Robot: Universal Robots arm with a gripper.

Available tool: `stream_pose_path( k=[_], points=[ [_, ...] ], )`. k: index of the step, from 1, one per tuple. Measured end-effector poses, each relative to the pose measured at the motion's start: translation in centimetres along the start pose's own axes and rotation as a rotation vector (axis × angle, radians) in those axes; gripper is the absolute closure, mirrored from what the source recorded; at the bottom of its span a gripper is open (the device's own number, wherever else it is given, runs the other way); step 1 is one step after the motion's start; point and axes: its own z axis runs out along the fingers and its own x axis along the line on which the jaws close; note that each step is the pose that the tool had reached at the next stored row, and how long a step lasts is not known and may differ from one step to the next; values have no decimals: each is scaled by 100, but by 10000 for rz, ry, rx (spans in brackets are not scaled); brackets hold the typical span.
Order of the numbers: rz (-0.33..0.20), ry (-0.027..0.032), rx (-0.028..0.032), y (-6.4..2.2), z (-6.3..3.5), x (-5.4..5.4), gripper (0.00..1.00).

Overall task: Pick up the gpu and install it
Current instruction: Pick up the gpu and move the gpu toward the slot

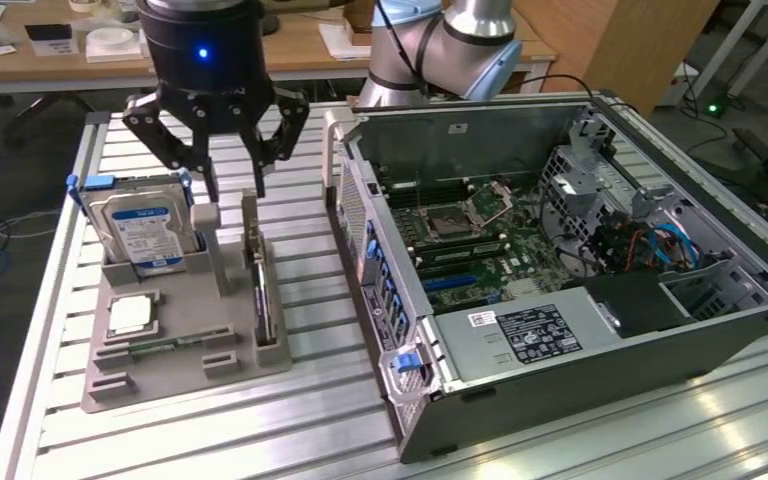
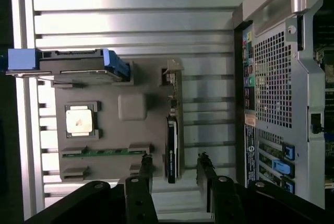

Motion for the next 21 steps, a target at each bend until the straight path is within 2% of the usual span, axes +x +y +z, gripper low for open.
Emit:
stream_pose_path(
  k=[5, 6, 7, 8, 9, 14, 17, 21],
  points=[
    [-48, 35, 0, -15, 90, 1, 53],
    [-86, 40, 0, -16, 109, 1, 51],
    [-130, 44, -1, -17, 127, 2, 46],
    [-162, 45, -2, -17, 145, 2, 46],
    [-184, 47, -2, -18, 162, 3, 39],
    [-312, 56, -1, -21, 253, 3, 39],
    [-339, 52, 85, -22, 291, 4, 39],
    [-364, 55, 89, -24, 363, 7, 39]
  ],
)
